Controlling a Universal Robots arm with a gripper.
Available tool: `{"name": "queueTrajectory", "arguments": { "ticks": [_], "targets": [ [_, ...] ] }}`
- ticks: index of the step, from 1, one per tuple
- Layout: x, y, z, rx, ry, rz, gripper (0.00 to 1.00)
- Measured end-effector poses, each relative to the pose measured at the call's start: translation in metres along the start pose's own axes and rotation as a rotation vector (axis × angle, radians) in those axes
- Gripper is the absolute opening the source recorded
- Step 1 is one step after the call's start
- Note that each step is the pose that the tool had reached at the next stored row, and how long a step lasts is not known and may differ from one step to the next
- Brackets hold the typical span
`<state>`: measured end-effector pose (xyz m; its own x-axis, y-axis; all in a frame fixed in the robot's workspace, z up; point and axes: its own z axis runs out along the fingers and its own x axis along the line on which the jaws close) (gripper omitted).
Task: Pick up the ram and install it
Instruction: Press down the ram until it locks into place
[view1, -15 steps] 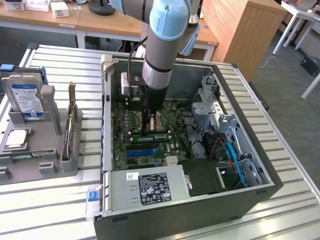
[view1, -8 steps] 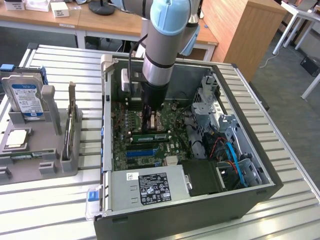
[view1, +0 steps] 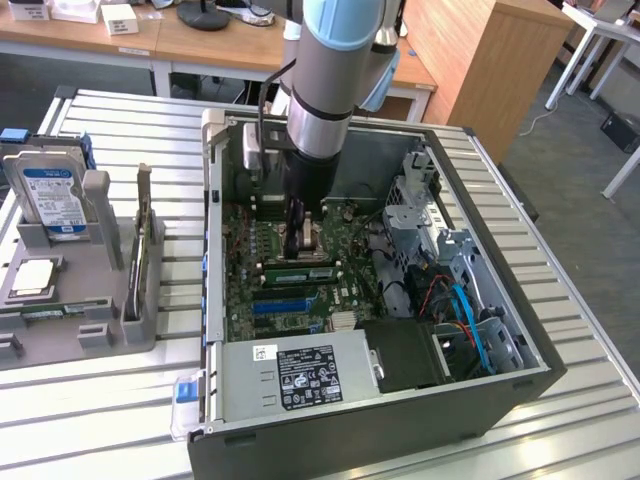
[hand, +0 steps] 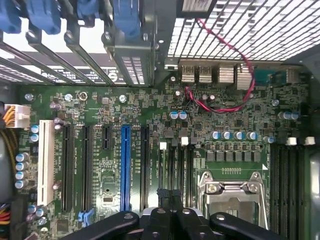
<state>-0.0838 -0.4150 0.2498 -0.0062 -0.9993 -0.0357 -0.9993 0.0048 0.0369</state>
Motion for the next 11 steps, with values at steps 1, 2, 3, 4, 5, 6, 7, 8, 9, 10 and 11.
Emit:
{"name": "queueTrajectory", "arguments": {
  "ticks": [1, 2, 3, 4, 5, 6, 7, 8, 9, 10, 11],
  "targets": [
    [0.0, 0.0001, -0.0022, 0.0, 0.0, 0.0, 0.11],
    [0.0, 0.0002, -0.0045, 0.0, 0.0, 0.0, 0.11],
    [0.0, 0.0002, -0.0065, 0.0001, 0.0, 0.0, 0.11],
    [0.0, 0.0003, -0.0081, 0.0, 0.0, 0.0, 0.11],
    [0.0, 0.0004, -0.0098, 0.0, 0.0, 0.0, 0.11],
    [0.0, 0.0004, -0.0115, 0.0, 0.0, 0.0, 0.11],
    [0.0, 0.0005, -0.0128, 0.0, 0.0, 0.0, 0.11],
    [0.0, 0.0005, -0.0137, 0.0, 0.0, 0.0, 0.11],
    [-0.001, 0.0005, -0.0141, 0.0001, -0.0001, 0.0, 0.11],
    [-0.001, 0.0005, -0.014, 0.0001, -0.0003, 0.0, 0.11],
    [-0.001, 0.0005, -0.014, 0.0001, -0.0002, 0.0, 0.11]
  ]
}}
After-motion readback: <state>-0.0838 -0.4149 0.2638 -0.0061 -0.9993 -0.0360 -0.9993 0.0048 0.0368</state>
